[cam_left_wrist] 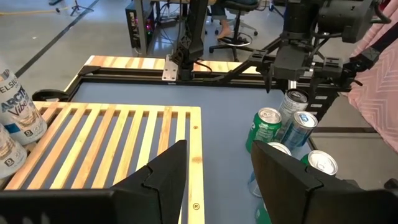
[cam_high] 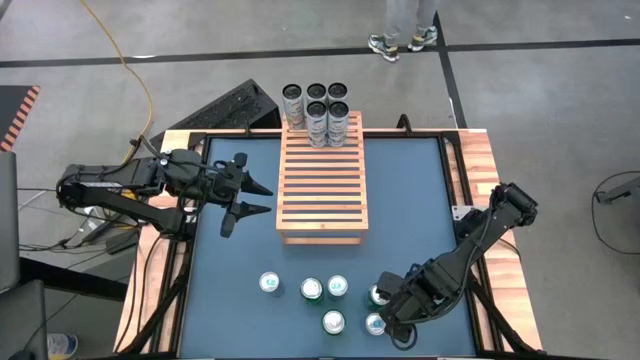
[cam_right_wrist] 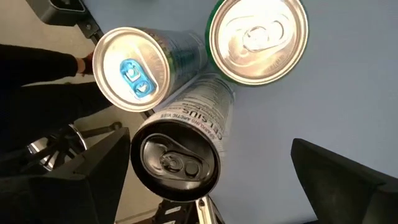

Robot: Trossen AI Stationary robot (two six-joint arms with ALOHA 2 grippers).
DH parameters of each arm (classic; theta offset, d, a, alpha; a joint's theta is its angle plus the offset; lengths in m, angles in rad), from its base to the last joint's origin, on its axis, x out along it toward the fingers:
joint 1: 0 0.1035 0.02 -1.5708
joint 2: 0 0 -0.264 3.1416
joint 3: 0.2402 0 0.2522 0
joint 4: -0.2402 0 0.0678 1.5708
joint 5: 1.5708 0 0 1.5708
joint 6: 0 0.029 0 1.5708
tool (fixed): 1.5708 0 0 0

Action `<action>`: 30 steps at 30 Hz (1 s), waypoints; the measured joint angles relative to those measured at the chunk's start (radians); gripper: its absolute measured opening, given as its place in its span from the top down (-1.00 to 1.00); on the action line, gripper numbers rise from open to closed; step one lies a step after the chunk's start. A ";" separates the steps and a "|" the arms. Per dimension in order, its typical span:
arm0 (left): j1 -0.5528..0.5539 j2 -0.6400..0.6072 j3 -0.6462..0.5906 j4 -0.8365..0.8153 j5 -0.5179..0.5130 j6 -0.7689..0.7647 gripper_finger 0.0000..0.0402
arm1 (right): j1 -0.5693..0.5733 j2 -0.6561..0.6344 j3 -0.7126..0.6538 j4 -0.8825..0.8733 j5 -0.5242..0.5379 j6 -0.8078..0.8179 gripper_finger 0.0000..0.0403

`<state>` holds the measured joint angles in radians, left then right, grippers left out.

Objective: Place canned beverage on shelf
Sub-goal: Put the white blue soda can on the shelf aligned to the other white blue soda can

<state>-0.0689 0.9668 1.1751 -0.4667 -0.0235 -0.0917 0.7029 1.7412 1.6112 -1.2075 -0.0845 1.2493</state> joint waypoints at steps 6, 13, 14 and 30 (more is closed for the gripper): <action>0.000 0.000 0.000 0.000 0.000 0.000 0.17 | 0.009 0.000 -0.020 0.013 0.006 0.010 -0.95; 0.000 0.000 0.000 0.000 -0.001 0.000 0.17 | 0.019 -0.001 -0.026 0.012 0.012 0.011 -0.95; 0.000 0.000 0.000 0.000 -0.001 0.000 0.17 | 0.018 -0.001 -0.026 0.012 0.013 0.011 -0.94; 0.000 0.000 0.000 0.001 -0.002 -0.001 0.17 | 0.037 0.125 -0.027 0.012 -0.027 -0.019 -0.80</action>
<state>-0.0685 0.9665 1.1751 -0.4660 -0.0258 -0.0926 0.7403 1.8661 1.5841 -1.1951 -0.1112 1.2306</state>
